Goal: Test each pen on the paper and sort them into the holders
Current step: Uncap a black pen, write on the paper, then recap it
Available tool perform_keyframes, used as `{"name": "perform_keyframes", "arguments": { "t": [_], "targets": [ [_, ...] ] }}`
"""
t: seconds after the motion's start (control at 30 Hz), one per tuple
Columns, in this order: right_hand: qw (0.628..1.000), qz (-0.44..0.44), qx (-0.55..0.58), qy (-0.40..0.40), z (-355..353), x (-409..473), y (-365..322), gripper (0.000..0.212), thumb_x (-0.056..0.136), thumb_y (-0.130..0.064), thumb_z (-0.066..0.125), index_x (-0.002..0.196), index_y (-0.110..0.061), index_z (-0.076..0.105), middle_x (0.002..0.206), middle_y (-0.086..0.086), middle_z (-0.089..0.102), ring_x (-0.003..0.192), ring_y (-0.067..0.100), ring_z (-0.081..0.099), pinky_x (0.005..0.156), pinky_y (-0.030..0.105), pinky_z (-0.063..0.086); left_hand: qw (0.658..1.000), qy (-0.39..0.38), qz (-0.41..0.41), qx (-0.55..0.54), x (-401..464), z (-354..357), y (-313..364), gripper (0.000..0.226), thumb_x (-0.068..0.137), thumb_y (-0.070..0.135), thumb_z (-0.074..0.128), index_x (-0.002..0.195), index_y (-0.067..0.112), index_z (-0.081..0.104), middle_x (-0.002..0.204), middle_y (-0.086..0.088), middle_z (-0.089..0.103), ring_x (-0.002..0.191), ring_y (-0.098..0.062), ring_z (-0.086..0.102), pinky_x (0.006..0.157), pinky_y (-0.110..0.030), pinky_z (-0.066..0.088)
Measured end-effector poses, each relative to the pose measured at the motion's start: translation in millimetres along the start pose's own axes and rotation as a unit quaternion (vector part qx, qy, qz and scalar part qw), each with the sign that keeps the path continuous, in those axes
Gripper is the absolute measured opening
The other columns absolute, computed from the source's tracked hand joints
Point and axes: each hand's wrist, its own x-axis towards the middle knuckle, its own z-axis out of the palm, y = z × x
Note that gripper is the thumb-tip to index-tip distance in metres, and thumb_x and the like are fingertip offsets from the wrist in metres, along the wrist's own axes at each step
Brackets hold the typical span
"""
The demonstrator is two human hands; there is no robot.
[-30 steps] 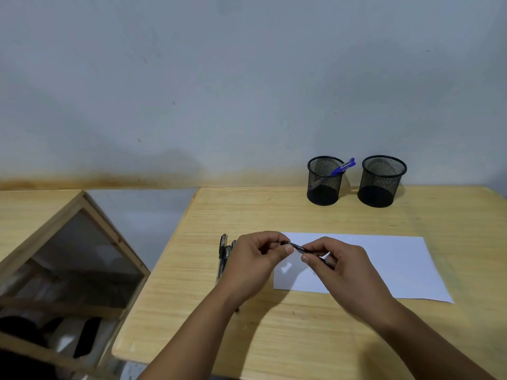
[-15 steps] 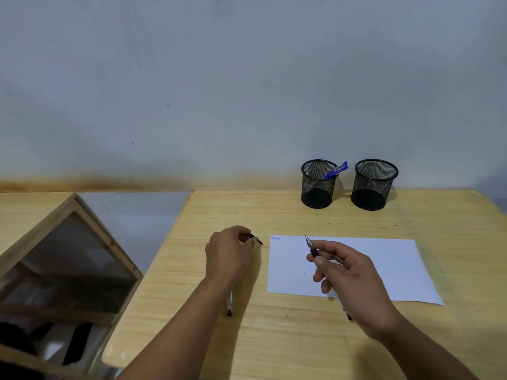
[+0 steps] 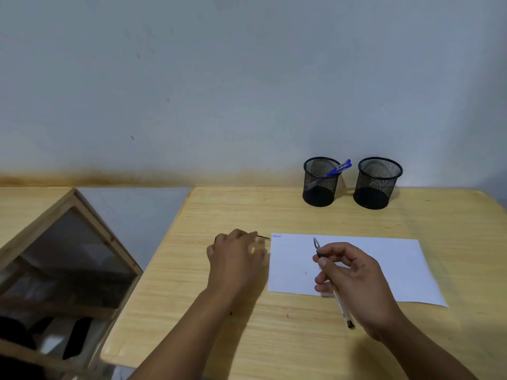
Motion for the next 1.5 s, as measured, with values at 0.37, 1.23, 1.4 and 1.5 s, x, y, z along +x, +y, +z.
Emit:
{"name": "perform_keyframes", "arguments": {
  "t": [0.37, 1.23, 1.4, 1.5],
  "targets": [
    [0.996, 0.011, 0.092, -0.003, -10.8, 32.9, -0.3, 0.036, 0.092, 0.012, 0.056, 0.111, -0.015, 0.072, 0.105, 0.008, 0.077, 0.101, 0.022, 0.074, 0.089, 0.034, 0.059, 0.989, -0.044, 0.139, 0.01, -56.7, 23.8, 16.0, 0.031, 0.089, 0.053, 0.042, 0.107, 0.034, 0.059, 0.115, 0.015, 0.052, 0.103, -0.013, 0.042, 0.086, -0.035, 0.038],
    [0.983, -0.052, -0.151, 0.091, 35.9, 85.8, 21.0, 0.009, 0.086, -0.018, 0.075, 0.092, -0.019, 0.068, 0.084, -0.005, 0.076, 0.078, 0.006, 0.072, 0.075, 0.02, 0.054, 0.989, 0.014, 0.141, -0.033, -58.1, 47.0, 12.7, 0.035, 0.075, 0.055, 0.061, 0.106, 0.039, 0.063, 0.103, 0.019, 0.054, 0.095, -0.008, 0.05, 0.08, -0.032, 0.039],
    [0.968, -0.066, -0.222, 0.098, 37.4, 87.2, 32.5, 0.012, 0.087, -0.025, 0.073, 0.09, -0.016, 0.066, 0.079, -0.006, 0.074, 0.075, 0.006, 0.07, 0.072, 0.024, 0.055, 0.99, 0.001, 0.134, -0.035, -54.5, 46.8, 13.0, 0.037, 0.076, 0.057, 0.059, 0.108, 0.039, 0.063, 0.104, 0.019, 0.051, 0.095, -0.008, 0.051, 0.083, -0.031, 0.04],
    [0.956, -0.092, -0.262, 0.094, 37.4, 88.6, 32.8, 0.012, 0.088, -0.024, 0.072, 0.091, -0.014, 0.067, 0.079, -0.003, 0.075, 0.076, 0.012, 0.071, 0.076, 0.034, 0.058, 0.992, -0.011, 0.123, -0.025, -53.3, 46.3, 13.7, 0.042, 0.078, 0.059, 0.055, 0.115, 0.039, 0.058, 0.108, 0.018, 0.05, 0.098, -0.008, 0.05, 0.084, -0.029, 0.037]
  ]
}}
